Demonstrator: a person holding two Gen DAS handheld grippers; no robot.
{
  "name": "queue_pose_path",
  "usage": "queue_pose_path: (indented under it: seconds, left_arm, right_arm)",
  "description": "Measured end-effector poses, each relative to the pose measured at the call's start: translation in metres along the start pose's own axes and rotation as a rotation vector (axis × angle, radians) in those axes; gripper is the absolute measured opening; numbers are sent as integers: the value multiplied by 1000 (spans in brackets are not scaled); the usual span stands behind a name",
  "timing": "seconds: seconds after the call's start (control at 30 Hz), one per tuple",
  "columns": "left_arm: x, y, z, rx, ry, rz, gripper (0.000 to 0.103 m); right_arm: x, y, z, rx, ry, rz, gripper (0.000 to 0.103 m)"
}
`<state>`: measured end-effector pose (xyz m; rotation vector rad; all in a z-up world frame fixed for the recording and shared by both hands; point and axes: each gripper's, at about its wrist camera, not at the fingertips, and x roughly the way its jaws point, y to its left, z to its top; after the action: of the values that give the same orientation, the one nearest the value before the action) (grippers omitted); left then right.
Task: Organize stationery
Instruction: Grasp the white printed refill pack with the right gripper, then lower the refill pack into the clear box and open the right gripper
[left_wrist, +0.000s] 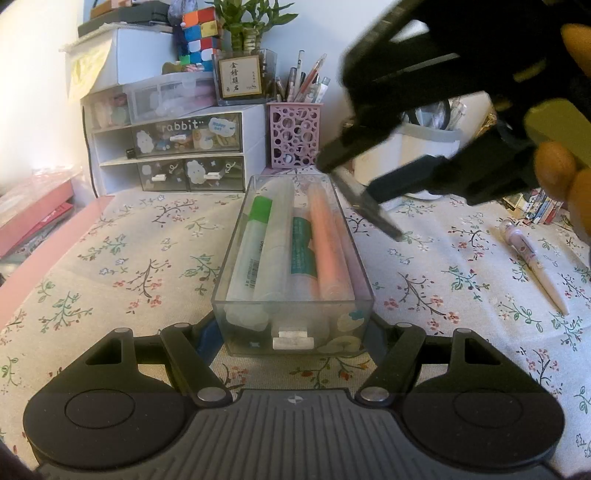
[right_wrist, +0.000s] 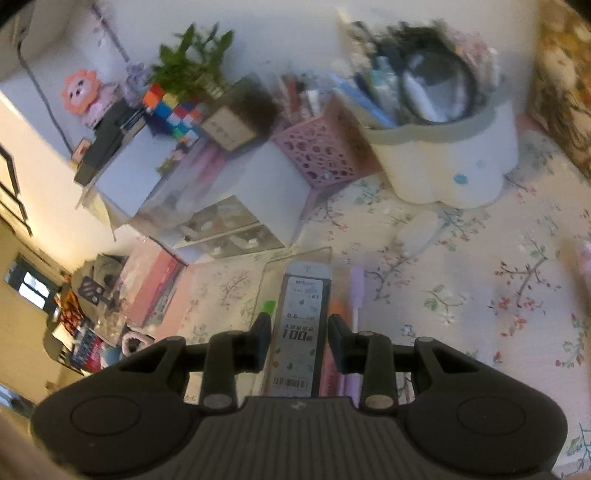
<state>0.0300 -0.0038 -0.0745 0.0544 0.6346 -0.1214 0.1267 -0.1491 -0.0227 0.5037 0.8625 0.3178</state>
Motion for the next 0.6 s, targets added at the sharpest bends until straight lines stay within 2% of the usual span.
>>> queue_pose_path:
  seconds: [0.2,0.37,0.43,0.53,0.6]
  left_arm:
    - [0,-1,0,0,0,0,72]
    - [0,-1,0,1,0,0,72]
    - [0,-1,0,1,0,-1,72]
    - [0,-1,0,1,0,0,72]
    - [0,-1,0,1,0,-1,72]
  right_arm:
    - [13,12,-1,-27,27,-40,31]
    - [16,9,-4,3,39,8,31]
    - [16,10,-4,-5,29,-21,31]
    - [16,12,-5,-5,33,-5,31]
    - [16,15,-6,-28,23,-29,31]
